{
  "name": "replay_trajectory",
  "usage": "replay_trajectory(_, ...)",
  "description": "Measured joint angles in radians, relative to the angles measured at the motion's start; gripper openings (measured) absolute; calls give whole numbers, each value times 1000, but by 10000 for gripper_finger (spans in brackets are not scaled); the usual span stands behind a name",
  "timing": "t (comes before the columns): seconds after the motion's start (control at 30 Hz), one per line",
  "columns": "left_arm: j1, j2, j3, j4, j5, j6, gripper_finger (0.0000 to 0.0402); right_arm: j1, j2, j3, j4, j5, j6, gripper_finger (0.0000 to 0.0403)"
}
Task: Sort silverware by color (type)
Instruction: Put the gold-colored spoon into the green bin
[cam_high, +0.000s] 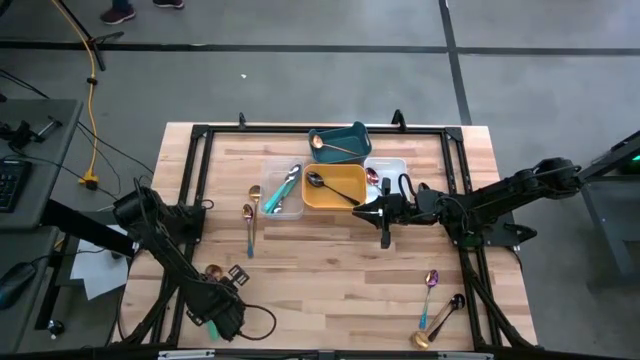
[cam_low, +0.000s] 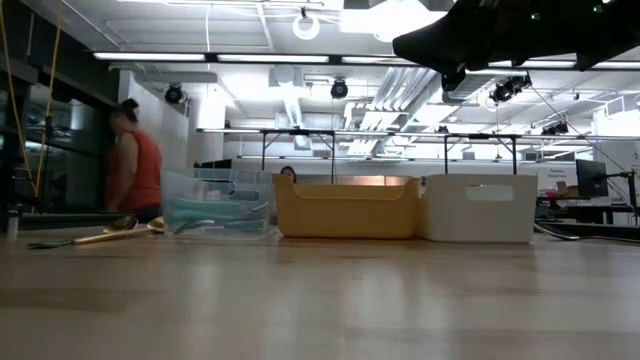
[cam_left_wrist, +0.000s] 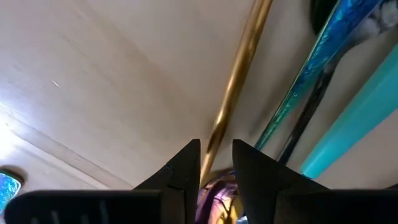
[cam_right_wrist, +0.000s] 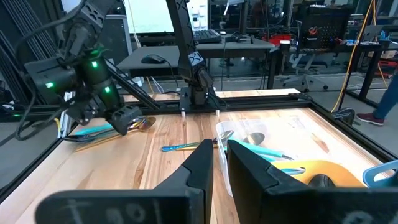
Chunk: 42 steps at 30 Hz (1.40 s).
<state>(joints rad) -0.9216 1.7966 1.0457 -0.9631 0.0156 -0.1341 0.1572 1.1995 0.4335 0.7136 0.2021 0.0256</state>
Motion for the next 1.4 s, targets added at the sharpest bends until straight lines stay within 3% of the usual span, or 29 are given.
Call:
replay_trajectory(0.37,22,-8,-85,84,1,41,85,0,0,0,-14,0,0,41)
replay_trajectory(0.63,70,-8,-91,86,16,62,11,0,0,0,-22,0,0,41)
replay_trajectory(1.03,146,-9,-93,84,14,170,6,0,0,0,-21,0,0,41)
replay_trajectory(1.13,163,-27,-99,87,-22,173,5,0,0,0,-21,0,0,41)
replay_trajectory(1.4,216,-154,-102,92,-247,161,4,0,0,0,-21,0,0,41)
